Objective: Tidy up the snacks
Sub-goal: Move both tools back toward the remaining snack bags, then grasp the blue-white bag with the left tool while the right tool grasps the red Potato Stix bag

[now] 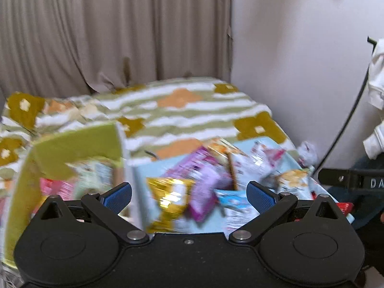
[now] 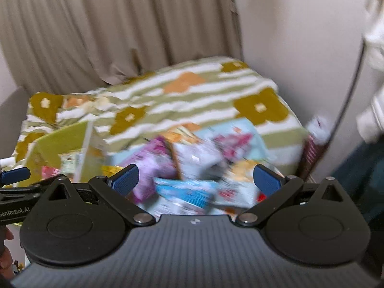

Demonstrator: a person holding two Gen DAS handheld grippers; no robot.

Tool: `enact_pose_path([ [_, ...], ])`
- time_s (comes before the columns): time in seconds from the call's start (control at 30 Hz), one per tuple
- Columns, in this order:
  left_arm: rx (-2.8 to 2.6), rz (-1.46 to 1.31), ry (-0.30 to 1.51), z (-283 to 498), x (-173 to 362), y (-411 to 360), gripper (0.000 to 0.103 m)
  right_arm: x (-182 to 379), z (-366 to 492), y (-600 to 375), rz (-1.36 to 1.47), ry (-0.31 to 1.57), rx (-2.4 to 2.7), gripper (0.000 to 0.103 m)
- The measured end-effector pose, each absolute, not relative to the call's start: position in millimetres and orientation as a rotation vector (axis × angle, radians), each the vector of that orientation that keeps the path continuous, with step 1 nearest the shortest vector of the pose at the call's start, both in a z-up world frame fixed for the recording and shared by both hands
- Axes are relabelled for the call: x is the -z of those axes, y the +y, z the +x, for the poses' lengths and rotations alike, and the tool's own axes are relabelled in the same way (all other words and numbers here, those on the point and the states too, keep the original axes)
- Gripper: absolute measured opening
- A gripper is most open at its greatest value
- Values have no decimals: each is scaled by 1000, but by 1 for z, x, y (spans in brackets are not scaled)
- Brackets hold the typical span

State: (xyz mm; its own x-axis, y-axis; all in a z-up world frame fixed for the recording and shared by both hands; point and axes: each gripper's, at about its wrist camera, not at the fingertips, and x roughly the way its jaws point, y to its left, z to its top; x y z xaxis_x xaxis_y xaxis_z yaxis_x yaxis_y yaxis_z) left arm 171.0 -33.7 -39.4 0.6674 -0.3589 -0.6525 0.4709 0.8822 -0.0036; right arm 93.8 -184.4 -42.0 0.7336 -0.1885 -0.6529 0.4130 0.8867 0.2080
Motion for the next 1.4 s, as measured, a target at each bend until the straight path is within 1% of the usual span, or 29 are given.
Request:
enact_pose_path([
  [0.2,508,203,771,175,74,-88,103,78,75,-235,436,767,405,103],
  [0.4,520,264,853,184,118,-123,103,112,70,-262,476,863,436,103],
  [0.63,502,314,910,194,159,-143,101,149,73,-275,553,926,427,103],
  [0.8,495,329,936,200,177,-151,95,166,82,-276,581,951,410,103],
  [0.97,491,358,948,204,192,-159,94,177,89,-278,602,956,407,103],
  [1.03,491,385,948,204,196,-161,87,179,92,-279,603,957,408,103],
  [1.17,516,402,931,197,196,-162,69,181,96,-280,606,953,409,102],
  [1.27,516,428,916,191,195,-163,66,184,98,-280,604,954,408,100],
  [1.4,516,422,918,180,193,-161,65,184,100,-281,587,954,401,96],
])
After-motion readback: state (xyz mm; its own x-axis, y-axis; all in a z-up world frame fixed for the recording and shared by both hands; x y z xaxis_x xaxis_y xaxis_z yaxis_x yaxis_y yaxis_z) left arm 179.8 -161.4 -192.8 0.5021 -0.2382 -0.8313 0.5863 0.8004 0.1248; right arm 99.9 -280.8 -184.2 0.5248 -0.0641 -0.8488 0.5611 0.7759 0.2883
